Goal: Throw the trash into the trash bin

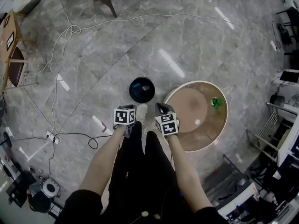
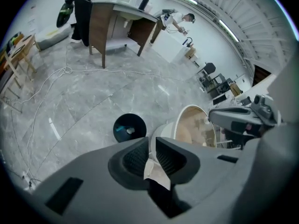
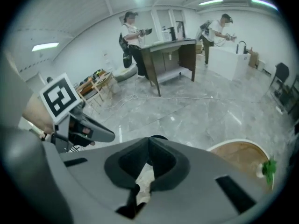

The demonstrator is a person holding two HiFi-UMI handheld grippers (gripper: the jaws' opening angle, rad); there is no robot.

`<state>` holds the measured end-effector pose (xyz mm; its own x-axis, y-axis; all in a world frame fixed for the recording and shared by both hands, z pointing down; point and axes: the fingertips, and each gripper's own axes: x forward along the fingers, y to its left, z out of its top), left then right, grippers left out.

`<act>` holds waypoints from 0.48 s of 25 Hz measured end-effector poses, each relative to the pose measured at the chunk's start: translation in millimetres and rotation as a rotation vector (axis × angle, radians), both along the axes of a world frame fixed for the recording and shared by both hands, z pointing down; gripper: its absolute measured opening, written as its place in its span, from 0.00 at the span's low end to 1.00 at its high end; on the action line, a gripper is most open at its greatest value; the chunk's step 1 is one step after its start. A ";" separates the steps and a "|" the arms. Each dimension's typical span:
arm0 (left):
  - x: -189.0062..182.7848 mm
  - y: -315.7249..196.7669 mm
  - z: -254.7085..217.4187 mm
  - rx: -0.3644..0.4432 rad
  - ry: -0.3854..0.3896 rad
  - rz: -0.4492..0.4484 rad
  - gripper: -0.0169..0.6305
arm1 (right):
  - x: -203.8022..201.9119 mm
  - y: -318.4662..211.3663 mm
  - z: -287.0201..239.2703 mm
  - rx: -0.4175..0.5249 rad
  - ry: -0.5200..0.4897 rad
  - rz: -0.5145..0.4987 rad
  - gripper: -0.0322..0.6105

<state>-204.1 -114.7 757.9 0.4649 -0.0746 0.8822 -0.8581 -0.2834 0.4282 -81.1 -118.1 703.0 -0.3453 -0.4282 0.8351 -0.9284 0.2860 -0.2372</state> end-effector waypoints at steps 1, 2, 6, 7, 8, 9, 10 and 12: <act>5.2 3.3 0.6 -0.005 -0.006 0.031 0.10 | 8.5 6.3 -7.7 0.011 -0.028 0.047 0.06; 10.3 6.2 1.4 -0.010 -0.012 0.062 0.10 | 17.6 12.6 -15.4 0.025 -0.056 0.098 0.06; 32.1 14.7 3.1 -0.029 -0.026 0.206 0.07 | 57.2 42.0 -42.8 0.091 -0.159 0.351 0.05; 39.2 15.3 2.5 -0.028 -0.025 0.250 0.07 | 67.9 50.8 -47.7 0.106 -0.176 0.421 0.05; 46.5 16.1 1.7 -0.027 -0.024 0.293 0.07 | 78.8 60.7 -51.6 0.118 -0.187 0.490 0.05; 53.7 18.2 0.7 -0.027 -0.026 0.331 0.06 | 89.5 72.1 -54.5 0.122 -0.193 0.552 0.05; 60.8 22.2 -0.7 -0.033 -0.032 0.363 0.06 | 99.6 84.9 -56.4 0.118 -0.192 0.603 0.05; 75.0 35.9 -4.6 -0.070 -0.054 0.417 0.06 | 116.9 111.2 -58.9 0.089 -0.183 0.669 0.05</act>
